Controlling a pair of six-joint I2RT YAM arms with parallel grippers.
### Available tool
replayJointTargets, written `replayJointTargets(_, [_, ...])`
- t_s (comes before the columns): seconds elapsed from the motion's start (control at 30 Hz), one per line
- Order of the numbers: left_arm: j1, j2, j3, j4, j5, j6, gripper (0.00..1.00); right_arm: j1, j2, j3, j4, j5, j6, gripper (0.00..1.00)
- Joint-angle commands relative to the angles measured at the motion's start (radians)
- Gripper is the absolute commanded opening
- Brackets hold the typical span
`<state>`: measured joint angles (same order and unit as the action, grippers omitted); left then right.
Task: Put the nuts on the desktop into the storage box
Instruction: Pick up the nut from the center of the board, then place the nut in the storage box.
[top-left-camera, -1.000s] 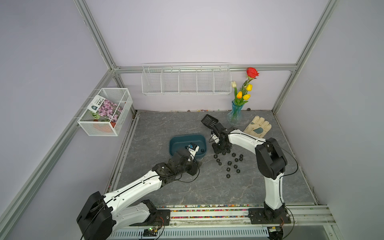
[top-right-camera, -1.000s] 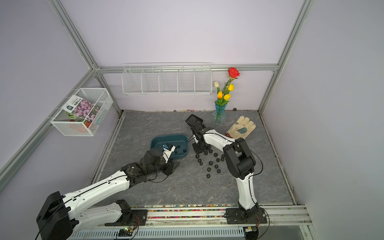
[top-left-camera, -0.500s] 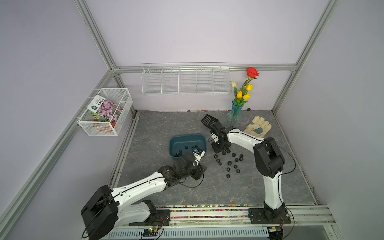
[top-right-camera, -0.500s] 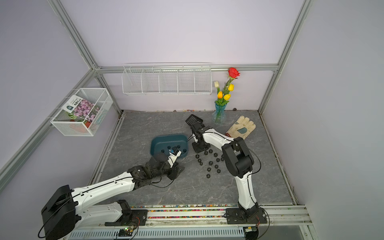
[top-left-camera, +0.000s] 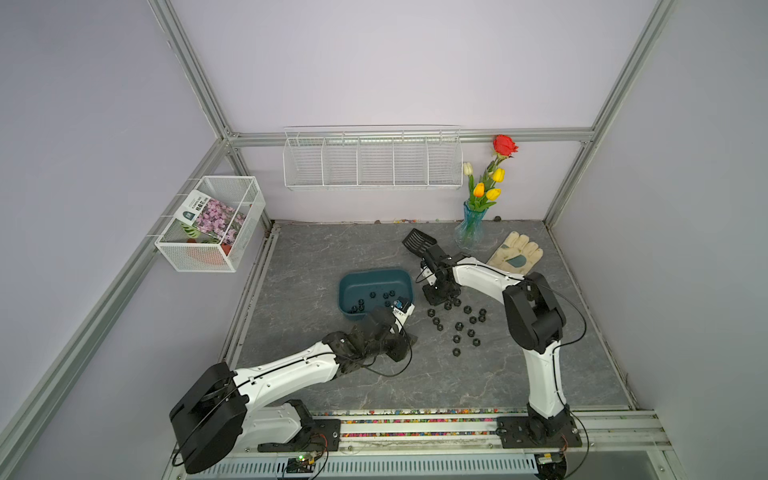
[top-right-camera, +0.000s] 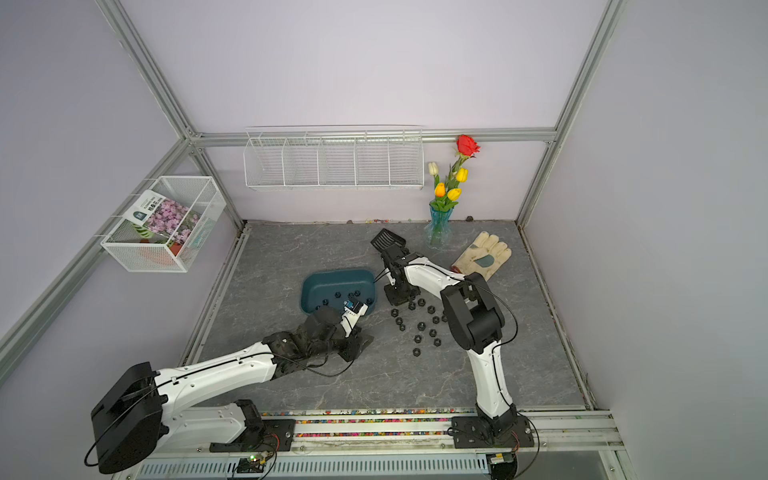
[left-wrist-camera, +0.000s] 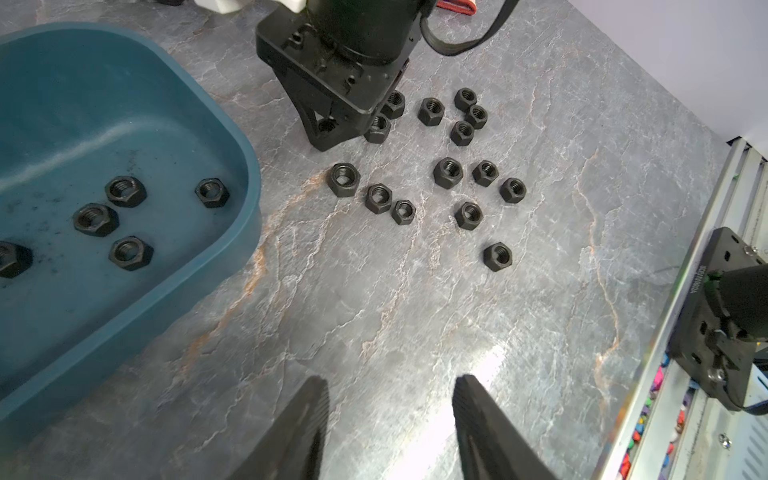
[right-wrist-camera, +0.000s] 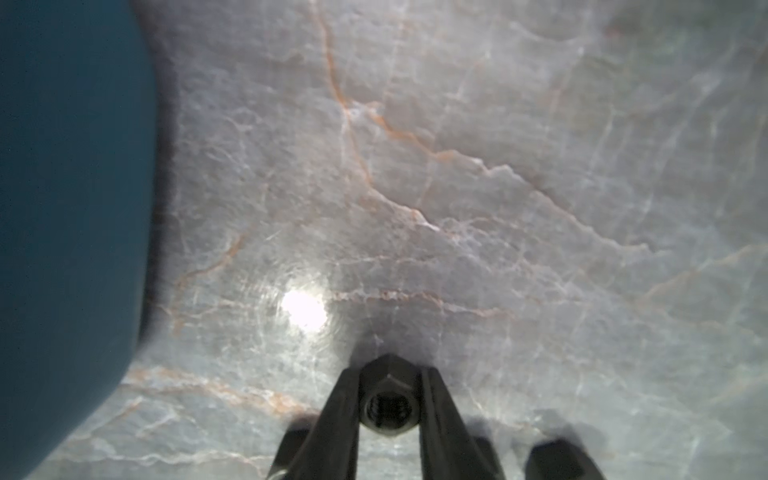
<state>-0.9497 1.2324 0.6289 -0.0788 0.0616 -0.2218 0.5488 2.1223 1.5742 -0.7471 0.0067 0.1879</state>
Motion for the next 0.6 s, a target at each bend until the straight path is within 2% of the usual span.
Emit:
replayJointTargets(0.0, [-0.006, 0.012, 0.020, 0.014, 0.012, 0.020, 0.54, -0.005, 0.031, -0.002, -0.022, -0.008, -0.005, 0.14])
replayJointTargets(0.23, [-0.011, -0.018, -0.006, 0.031, -0.019, 0.013, 0.54, -0.004, -0.017, 0.000, -0.037, -0.010, -0.004, 0.08])
replayJointTargets(0.57, [-0.011, -0.096, -0.044, 0.019, -0.109, 0.012, 0.54, 0.046, -0.167, 0.124, -0.146, 0.009, -0.033, 0.08])
